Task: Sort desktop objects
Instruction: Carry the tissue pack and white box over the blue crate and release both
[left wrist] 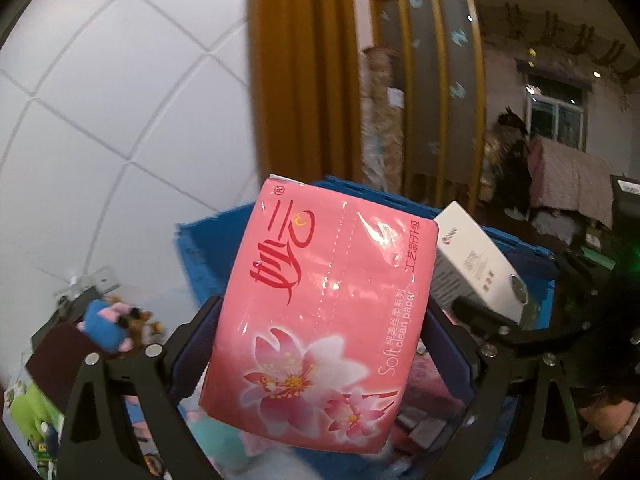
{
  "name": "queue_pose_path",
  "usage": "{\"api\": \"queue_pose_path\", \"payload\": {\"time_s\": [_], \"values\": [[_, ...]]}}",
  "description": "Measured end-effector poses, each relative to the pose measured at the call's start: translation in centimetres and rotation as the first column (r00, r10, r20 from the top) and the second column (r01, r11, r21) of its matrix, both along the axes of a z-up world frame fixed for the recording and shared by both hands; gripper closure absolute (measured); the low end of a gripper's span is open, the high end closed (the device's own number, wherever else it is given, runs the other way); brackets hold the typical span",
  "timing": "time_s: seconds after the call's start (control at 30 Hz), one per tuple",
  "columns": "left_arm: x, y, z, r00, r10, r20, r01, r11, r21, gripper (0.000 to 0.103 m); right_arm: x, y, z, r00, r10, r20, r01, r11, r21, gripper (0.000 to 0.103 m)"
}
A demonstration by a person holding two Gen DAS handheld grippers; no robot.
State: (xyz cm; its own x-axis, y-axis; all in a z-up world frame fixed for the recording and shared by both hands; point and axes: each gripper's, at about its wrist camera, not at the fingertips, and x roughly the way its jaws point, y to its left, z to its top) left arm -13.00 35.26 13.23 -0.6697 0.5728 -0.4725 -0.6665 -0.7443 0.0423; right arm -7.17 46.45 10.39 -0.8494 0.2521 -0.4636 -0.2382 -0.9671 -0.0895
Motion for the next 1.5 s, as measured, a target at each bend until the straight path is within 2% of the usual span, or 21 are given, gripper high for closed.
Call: {"api": "queue_pose_path", "payload": {"time_s": [0.07, 0.23, 0.53, 0.8, 0.87, 0.97, 1.27, 1.5], "values": [[-0.4, 2.6, -0.4, 0.999, -0.024, 0.03, 0.025, 0.999, -0.033, 0.007, 0.1, 1.7, -0.5, 1.0, -0.021, 0.018, 0.021, 1.0, -0.008, 0.02], [-1.1, 5.9, -1.2, 0.996, -0.038, 0.08, 0.044, 0.996, -0.083, 0.007, 0.4, 5.5, -1.4, 0.997, -0.06, 0.041, 0.061, 0.998, -0.031, 0.02], [-1.4, 6.9, -2.2, 0.994, -0.015, 0.106, 0.031, 0.988, -0.149, 0.007, -0.8, 9.0, -3.6, 0.993, -0.069, 0.09, 0.073, 0.996, -0.043, 0.02], [-1.6, 7.0, -2.5, 0.993, -0.001, 0.118, 0.023, 0.983, -0.182, 0.007, -1.9, 9.3, -5.1, 0.988, -0.06, 0.141, 0.064, 0.998, -0.028, 0.021], [-1.3, 6.9, -2.3, 0.995, -0.001, 0.101, 0.019, 0.984, -0.177, 0.007, -1.8, 9.7, -4.8, 0.99, -0.071, 0.121, 0.075, 0.997, -0.031, 0.013], [-1.1, 6.9, -2.3, 0.996, 0.002, 0.087, 0.014, 0.983, -0.182, 0.006, -1.9, 10.1, -4.7, 0.99, -0.083, 0.112, 0.086, 0.996, -0.029, 0.006], [-1.1, 6.1, -2.0, 0.996, 0.035, 0.082, -0.021, 0.987, -0.16, 0.006, -2.0, 9.9, -4.5, 0.991, -0.079, 0.111, 0.078, 0.997, 0.01, 0.003], [-0.2, 4.2, -1.4, 0.996, 0.053, 0.076, -0.047, 0.996, -0.07, 0.006, -1.7, 10.1, -4.4, 0.992, -0.095, 0.077, 0.094, 0.996, 0.009, 0.0]]}}
